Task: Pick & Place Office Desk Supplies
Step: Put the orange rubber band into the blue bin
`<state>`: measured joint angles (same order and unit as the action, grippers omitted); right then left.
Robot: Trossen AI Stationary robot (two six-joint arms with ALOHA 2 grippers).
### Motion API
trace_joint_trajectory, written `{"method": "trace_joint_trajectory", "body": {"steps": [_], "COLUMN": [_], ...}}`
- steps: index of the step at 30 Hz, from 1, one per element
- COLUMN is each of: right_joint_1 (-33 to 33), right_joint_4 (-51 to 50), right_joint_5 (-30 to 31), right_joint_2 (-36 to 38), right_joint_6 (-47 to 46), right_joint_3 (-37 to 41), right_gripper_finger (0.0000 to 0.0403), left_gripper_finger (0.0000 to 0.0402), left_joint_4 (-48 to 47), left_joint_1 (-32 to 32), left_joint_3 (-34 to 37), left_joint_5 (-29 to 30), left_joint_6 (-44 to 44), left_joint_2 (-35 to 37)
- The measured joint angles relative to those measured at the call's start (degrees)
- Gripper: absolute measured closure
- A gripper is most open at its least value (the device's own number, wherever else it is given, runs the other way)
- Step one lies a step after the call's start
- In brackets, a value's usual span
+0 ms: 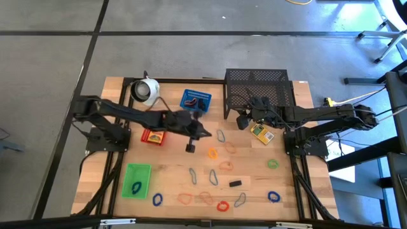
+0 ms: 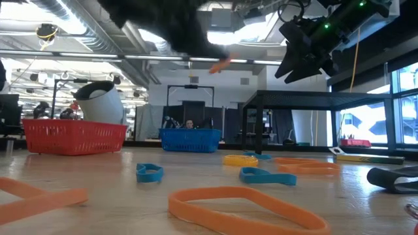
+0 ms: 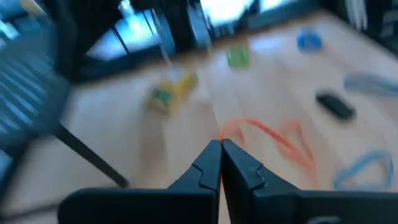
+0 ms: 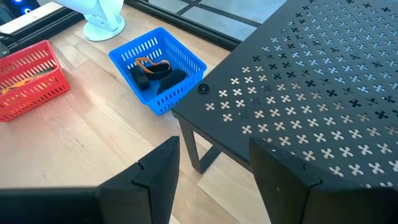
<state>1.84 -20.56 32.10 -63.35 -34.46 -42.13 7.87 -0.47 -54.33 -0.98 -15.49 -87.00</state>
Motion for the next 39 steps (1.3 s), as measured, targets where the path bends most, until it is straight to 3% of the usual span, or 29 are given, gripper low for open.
{"method": "trace_joint_trajectory", "body": {"steps": [8,13,15,19,27,30,39], "right_joint_1": [0.0,-0.01,0.0,0.0,-0.02,0.0,-0.02], "right_joint_4": [0.17,0.17,0.17,0.2,0.24,0.44,0.44], "right_joint_5": [-0.02,-0.01,0.0,0.0,0.41,2.11,3.47], "right_joint_2": [0.0,0.0,0.0,0.0,0.0,0.0,0.0], "right_joint_6": [0.0,0.02,0.14,0.39,1.72,2.34,2.36], "right_joint_3": [0.02,0.02,0.01,0.02,0.02,0.02,0.0], "right_gripper_finger": [0.0208,0.0208,0.0208,0.0208,0.0208,0.0208,0.0208], "left_gripper_finger": [0.0399,0.04,0.0399,0.04,0.04,0.0399,0.0399], "left_joint_4": [11.54,11.64,11.71,10.72,-2.6,-3.43,0.49], "left_joint_1": [0.15,-0.59,-0.82,-0.88,4.68,8.06,17.52], "left_joint_3": [0.02,0.0,0.0,0.0,-0.04,0.0,0.0], "left_joint_5": [-0.52,-0.33,1.43,10.77,24.89,30.37,31.53], "left_joint_6": [-0.98,-0.84,-0.44,2.01,7.51,9.74,12.33], "left_joint_2": [10.77,14.43,14.93,14.91,12.51,9.67,-2.23]}}
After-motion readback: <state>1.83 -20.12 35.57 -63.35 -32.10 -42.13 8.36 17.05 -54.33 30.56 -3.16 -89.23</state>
